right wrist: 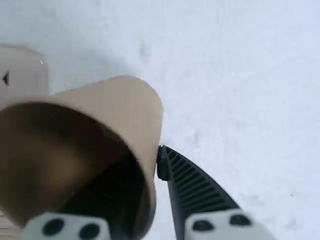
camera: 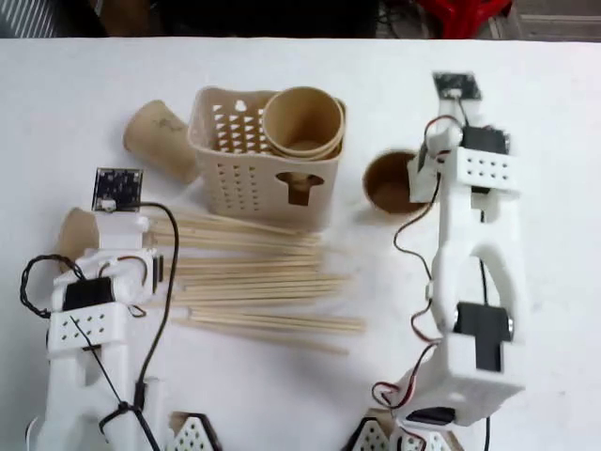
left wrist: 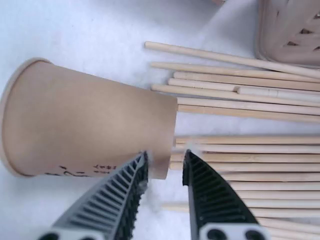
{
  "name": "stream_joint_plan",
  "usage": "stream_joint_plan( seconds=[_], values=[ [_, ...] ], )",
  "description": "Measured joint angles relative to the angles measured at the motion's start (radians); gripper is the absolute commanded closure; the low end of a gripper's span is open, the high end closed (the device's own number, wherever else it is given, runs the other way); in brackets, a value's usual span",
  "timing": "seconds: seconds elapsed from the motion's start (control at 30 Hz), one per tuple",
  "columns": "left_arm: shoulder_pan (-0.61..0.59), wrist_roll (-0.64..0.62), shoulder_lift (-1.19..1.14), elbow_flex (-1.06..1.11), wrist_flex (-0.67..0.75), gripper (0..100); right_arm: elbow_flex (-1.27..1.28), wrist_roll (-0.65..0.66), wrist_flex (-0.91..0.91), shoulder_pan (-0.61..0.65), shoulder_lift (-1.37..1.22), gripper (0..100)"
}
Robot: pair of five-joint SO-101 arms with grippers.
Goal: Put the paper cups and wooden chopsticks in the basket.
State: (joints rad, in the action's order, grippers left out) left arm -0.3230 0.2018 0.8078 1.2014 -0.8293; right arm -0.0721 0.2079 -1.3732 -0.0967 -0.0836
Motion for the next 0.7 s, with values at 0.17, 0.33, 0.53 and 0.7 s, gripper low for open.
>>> stream_joint_plan(
  seconds=[0.17,0.33,0.53,0.7],
  values=[
    [0.0,0.0,0.0,0.0,0.0,87,-0.204,-0.002,-0.192,0.011,0.164,98.1],
    [0.0,0.0,0.0,0.0,0.0,87,-0.385,-0.04,-0.296,0.152,0.318,98.1],
    [0.0,0.0,0.0,0.0,0.0,87,-0.494,-0.143,-0.273,0.345,0.391,98.1],
    [0.0,0.0,0.0,0.0,0.0,87,-0.477,-0.207,-0.176,0.427,0.381,98.1]
  ],
)
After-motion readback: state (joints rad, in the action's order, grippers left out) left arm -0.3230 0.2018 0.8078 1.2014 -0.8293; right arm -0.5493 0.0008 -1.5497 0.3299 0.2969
